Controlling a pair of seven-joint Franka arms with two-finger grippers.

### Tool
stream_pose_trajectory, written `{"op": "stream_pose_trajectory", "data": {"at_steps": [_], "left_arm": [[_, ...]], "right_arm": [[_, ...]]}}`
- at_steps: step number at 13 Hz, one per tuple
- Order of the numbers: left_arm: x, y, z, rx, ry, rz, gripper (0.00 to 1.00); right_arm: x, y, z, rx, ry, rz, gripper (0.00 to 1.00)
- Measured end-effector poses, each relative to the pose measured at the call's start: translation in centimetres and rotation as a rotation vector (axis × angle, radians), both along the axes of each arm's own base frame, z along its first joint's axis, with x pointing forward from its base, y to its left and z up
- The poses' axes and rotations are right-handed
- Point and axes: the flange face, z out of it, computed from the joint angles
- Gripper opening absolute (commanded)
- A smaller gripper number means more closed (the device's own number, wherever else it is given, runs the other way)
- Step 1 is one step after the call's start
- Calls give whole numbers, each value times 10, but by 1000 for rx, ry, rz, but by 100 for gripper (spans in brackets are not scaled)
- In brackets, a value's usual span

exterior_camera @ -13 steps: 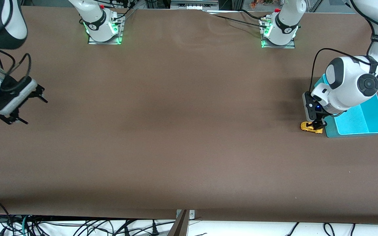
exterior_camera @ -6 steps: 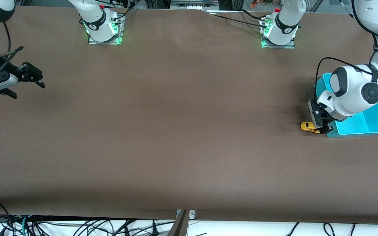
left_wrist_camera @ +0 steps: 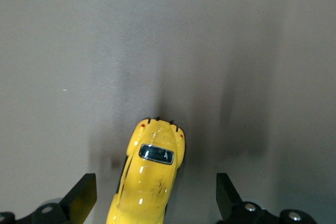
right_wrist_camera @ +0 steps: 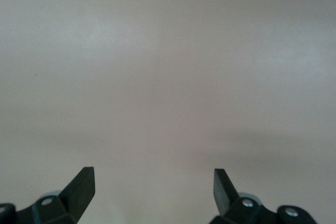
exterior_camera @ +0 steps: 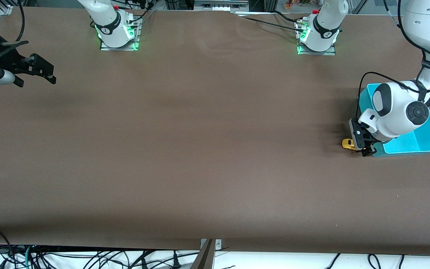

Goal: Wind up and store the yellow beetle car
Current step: 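Carry the yellow car with the left gripper into the cyan box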

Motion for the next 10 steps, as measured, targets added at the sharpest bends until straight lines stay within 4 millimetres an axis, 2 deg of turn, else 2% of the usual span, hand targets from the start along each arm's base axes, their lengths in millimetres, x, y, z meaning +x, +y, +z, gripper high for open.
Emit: {"op": "stream_pose_trajectory", "data": {"at_steps": [1,2,3,4,5,7,10], "left_arm": [[0,0,-5,-1,-4,-2,99],[0,0,-9,-2,-8,-9,82],[1,-1,-12,-2,-12,-19,49],[1,-1,-13,-3,-14,-35,26],[2,0,-12,-3,-17,-49,16],[5,-1,-10,-2,-24,-59,9],[11,-10,-1,-7,-32,-85,8]], "right_arm": [[0,-2,-1,1,4,-4,100],[0,-3,-2,1,7,-7,100],[1,-4,-2,1,8,-8,100],[1,-4,-3,2,10,-8,100],[1,-4,-4,2,13,-8,100],[4,-5,-10,4,24,-9,100],[7,-13,-14,7,33,-23,100]]}}
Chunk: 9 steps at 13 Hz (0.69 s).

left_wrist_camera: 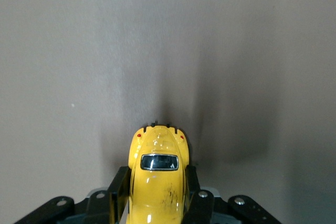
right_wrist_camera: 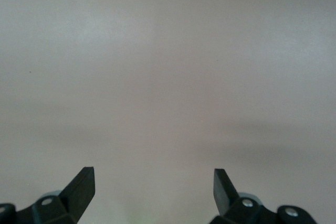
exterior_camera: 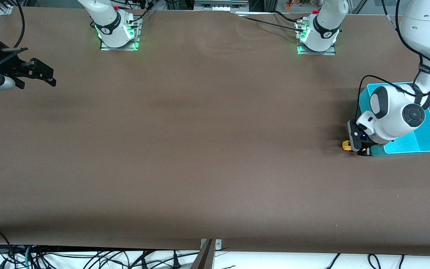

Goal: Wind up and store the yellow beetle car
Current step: 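Carry the yellow car with the left gripper into the cyan box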

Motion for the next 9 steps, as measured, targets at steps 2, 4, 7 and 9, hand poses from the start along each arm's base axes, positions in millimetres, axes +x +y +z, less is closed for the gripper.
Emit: {"op": "stream_pose_trajectory", "data": {"at_steps": [2,4,7,9], "left_arm": [[7,-23,12,-17,32,-38,8],[19,-42,43,-26,95,-70,10],[22,-35,85,-16,147,-60,11],[17,-14,97,-14,173,-28,12]], "right_arm": [[0,-1,0,0,-2,-4,100],[0,0,3,0,-7,-3,100],[1,2,4,0,-11,0,100],[1,2,3,1,-8,1,100]]}}
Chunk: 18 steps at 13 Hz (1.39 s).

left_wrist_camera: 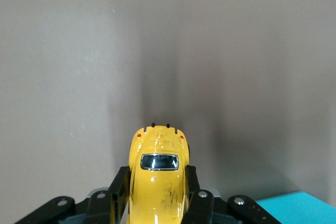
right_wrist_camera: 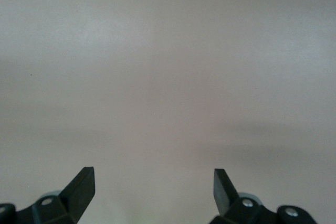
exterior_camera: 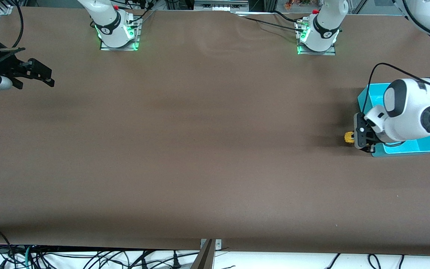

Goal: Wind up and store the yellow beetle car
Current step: 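Carry the yellow car with the left gripper into the cyan box, then lower the car into the box and open the left gripper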

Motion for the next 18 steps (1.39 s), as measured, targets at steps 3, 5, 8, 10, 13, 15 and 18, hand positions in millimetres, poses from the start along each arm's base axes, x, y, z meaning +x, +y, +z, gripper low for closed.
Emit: {"op": "stream_pose_trajectory", "data": {"at_steps": [3,5,8,10,13,15,18], "left_arm": [[-10,41,19,4,23,45,12],[-25,88,29,7,43,43,12],[-55,162,32,12,70,56,12],[-75,183,24,12,93,90,12],[-104,194,2,26,60,123,12],[-120,199,-20,46,11,137,12],[-130,199,-55,50,-9,152,13]], "right_arm": [[1,0,-1,0,2,0,100],[2,1,-3,1,6,2,100],[3,4,-7,2,14,9,100],[5,5,-10,3,18,12,100],[5,5,-12,4,21,12,100],[6,5,-12,3,23,12,100],[7,4,-14,-3,25,13,100]]}}
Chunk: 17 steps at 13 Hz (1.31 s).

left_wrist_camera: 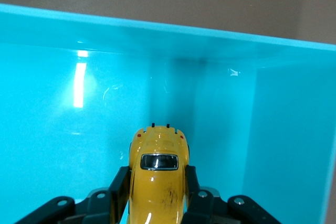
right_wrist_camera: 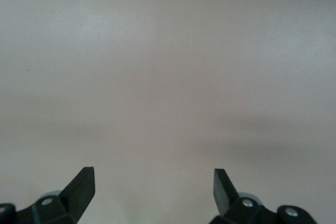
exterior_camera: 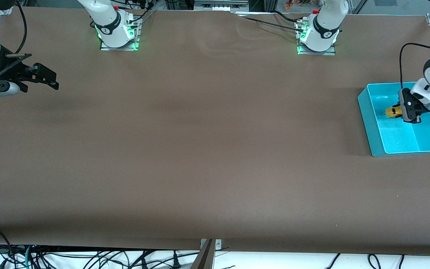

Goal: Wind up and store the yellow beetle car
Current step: 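Lower the car into the box and open the left gripper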

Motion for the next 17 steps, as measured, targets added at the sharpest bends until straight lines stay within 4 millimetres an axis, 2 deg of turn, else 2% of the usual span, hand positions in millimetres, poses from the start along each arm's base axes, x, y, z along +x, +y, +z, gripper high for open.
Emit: {"op": "stream_pose_trajectory", "data": {"at_steps": [4,6,7,8,9,11,13,17], "left_arm": [[1,1,-35,1,-19,24,14],[0,1,-47,-6,-20,41,20],[0,2,-47,-10,-25,52,39],[0,2,-47,-12,-27,56,77],[1,2,-46,-12,-29,56,100],[7,0,-43,-11,-43,52,100],[15,-3,-28,-17,-54,49,100],[39,-12,36,-39,-24,182,100]], "right_arm": [[0,0,0,0,0,0,100],[0,0,0,0,0,0,100],[0,0,0,0,0,0,100],[0,0,0,0,0,0,100],[0,0,-1,0,0,0,100],[1,0,-1,0,0,0,100],[1,0,-2,0,3,0,100],[2,0,-4,1,5,0,100]]}}
